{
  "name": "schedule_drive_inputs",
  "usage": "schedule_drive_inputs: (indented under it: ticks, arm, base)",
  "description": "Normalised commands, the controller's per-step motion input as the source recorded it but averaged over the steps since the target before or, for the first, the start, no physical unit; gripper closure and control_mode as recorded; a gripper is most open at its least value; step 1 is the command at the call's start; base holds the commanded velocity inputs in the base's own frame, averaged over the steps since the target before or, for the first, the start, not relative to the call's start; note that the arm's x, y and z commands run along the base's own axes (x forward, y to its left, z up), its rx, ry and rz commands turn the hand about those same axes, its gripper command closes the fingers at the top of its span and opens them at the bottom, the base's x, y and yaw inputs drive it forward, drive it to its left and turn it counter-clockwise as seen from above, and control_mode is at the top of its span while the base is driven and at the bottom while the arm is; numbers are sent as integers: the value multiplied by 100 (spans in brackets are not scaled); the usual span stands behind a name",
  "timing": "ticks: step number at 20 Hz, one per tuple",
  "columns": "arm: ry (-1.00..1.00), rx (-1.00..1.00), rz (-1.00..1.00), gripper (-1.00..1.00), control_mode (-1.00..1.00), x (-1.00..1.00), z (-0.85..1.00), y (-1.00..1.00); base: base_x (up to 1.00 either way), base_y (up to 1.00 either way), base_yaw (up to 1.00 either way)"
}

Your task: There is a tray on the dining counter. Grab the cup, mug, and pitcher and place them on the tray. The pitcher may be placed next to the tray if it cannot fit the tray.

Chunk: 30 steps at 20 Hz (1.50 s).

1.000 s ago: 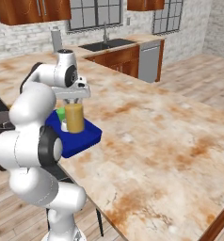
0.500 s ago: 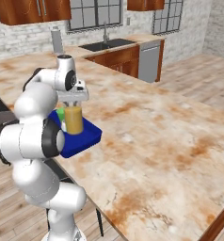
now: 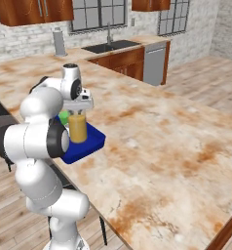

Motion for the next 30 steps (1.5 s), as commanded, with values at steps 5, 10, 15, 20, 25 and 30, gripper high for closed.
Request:
schedule_drive_inputs:
  ticks: [5,10,15,20,25,30]
  arm:
    - [-1,0,0,100,-100,0,-25,1]
    - [-3,0,0,100,-100,0,-21,0]
    - [-5,0,0,100,-100,0,-11,0]
    - [0,0,0,100,-100,0,0,0]
    - [0,0,0,100,-100,0,0,0]
    - [0,0,0,100,-100,0,0,0]
  base:
    - [0,0,0]
    - [0,0,0]
    - [0,0,0]
    - [0,0,0]
    - [0,0,0]
    - [0,0,0]
